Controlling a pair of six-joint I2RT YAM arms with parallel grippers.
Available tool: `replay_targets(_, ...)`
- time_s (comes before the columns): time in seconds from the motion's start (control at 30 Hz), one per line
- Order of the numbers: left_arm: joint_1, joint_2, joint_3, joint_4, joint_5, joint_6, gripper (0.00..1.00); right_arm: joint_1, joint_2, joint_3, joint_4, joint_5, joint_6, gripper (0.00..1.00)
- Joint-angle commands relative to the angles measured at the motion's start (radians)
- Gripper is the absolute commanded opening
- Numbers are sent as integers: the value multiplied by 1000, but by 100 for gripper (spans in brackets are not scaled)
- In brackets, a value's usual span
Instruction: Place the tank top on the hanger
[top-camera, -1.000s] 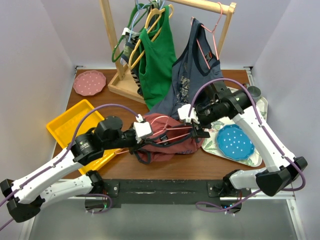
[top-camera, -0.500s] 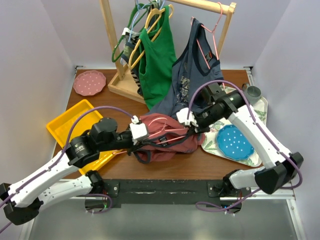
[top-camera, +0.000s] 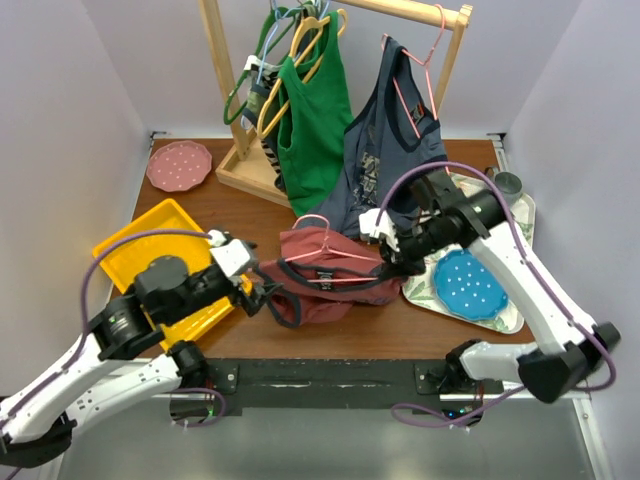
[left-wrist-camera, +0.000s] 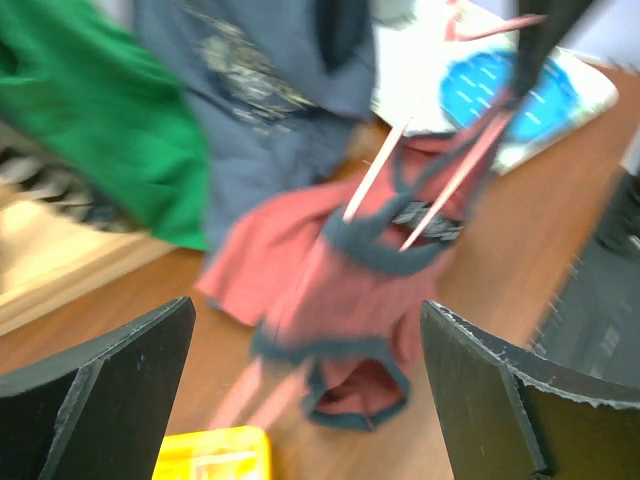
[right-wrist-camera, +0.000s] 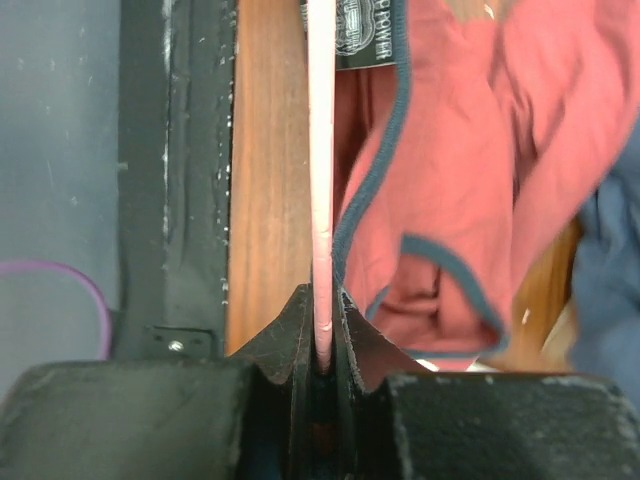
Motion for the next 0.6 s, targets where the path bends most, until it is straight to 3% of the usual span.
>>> replay_targets(0.0, 2, -93, -22, 15, -233, -50, 100, -42, -139, -1, 130, 157, 326, 0)
replay_targets(0.33, 2, -343, -254, 96, -247, -202, 100, -194, -133, 147, 285, 423, 742, 0)
replay_targets(0.57, 2, -392, -262, 90, -259, -215, 100, -194, 25, 411, 306, 410, 863, 0)
